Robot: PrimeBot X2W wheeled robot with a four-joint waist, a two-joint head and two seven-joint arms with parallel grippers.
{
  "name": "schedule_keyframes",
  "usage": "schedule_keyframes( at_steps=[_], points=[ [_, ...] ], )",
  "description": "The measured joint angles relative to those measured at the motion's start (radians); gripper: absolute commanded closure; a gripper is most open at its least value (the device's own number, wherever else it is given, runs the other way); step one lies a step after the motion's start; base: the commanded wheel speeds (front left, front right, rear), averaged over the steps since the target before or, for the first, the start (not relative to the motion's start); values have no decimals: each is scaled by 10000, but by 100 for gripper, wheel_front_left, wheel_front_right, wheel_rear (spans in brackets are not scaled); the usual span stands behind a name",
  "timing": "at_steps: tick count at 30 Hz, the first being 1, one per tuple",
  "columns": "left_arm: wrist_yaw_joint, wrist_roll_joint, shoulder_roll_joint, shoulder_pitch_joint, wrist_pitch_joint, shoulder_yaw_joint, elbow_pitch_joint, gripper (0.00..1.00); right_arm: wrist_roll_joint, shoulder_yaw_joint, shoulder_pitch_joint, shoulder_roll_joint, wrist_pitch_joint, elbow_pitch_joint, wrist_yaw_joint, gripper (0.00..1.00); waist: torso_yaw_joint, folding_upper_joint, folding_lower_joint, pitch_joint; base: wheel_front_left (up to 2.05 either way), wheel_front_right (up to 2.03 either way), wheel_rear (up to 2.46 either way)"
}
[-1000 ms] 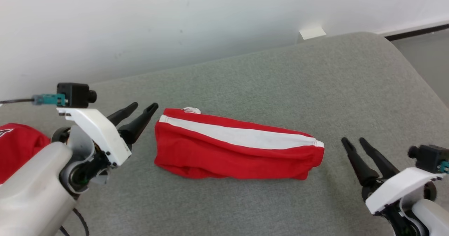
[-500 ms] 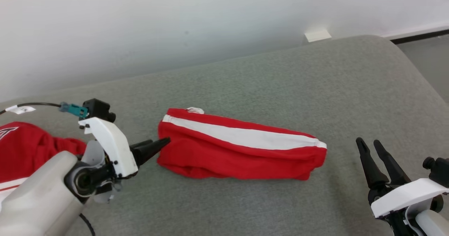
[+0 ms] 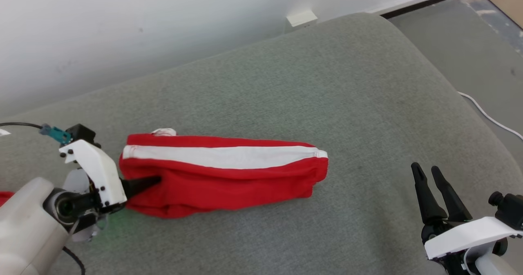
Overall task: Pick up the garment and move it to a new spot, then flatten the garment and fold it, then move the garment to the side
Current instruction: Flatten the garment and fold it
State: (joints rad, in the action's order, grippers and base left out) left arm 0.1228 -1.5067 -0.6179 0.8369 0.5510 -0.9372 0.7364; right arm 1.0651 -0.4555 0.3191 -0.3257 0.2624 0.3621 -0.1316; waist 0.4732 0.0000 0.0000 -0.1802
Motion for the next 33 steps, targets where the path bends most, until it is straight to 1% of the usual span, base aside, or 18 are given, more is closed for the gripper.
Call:
schedule_keyframes(
  at_steps=[3, 5, 7, 8, 9, 10, 11, 13, 15, 21, 28, 33],
  points=[
    [15, -19, -104, 13, 846, -238, 2, 0, -42, 132, -180, 59, 0, -17, 0, 0, 239, 0, 0, -109, 0, 0, 0],
    [31, -265, -138, 11, 1522, -293, -115, 0, -92, 228, -261, 86, 0, -35, 0, 0, 307, 0, 0, -139, 0, 0, 0],
    [19, -244, -176, 25, 1689, -364, -198, 0, -123, 330, -338, 102, 0, -54, 0, 0, 291, 0, 0, -145, 0, 0, 0],
    [-35, -157, -182, 64, 1689, -418, -198, 10, -159, 360, -358, 119, -2, -48, 0, 0, 270, 0, 0, -156, 0, 0, 0],
    [-92, -35, -174, 117, 1685, -493, -198, 49, -178, 366, -356, 148, -27, -58, 0, 0, 244, 0, 0, -170, 0, 0, 0],
    [-119, 104, -178, 175, 1632, -575, -176, 69, -184, 359, -349, 197, -63, -79, 0, 0, 216, 0, 0, -191, 0, 0, 0],
    [-184, 276, -176, 205, 1475, -640, -132, 100, -215, 355, -344, 259, -79, -102, 0, 0, 183, 0, 0, -216, 0, 0, 0],
    [-190, 554, -157, 244, 1150, -700, -27, 100, -272, 393, -319, 351, -107, -128, 0, 0, 112, 0, 0, -275, 0, 0, 0],
    [-176, 569, -71, 271, 989, -688, 23, 100, -336, 405, -273, 383, -148, -150, 0, 0, 20, 0, 0, -326, 0, 0, 0],
    [-50, 654, 19, 379, 959, -759, -94, 100, -566, 570, -224, 385, -196, -105, 0, 0, -306, 0, 0, -229, 0, 0, 0],
    [10, 499, 123, 181, 1289, -855, -662, 100, -711, 767, -350, 209, -493, -105, 0, 0, -668, 0, 0, 460, 0, 0, 0],
    [15, 194, 165, -146, 1427, -794, -1373, 100, -798, 1012, -717, 100, -717, -115, 0, 0, -1045, 0, 0, 1055, 0, 0, 0]
  ],
)
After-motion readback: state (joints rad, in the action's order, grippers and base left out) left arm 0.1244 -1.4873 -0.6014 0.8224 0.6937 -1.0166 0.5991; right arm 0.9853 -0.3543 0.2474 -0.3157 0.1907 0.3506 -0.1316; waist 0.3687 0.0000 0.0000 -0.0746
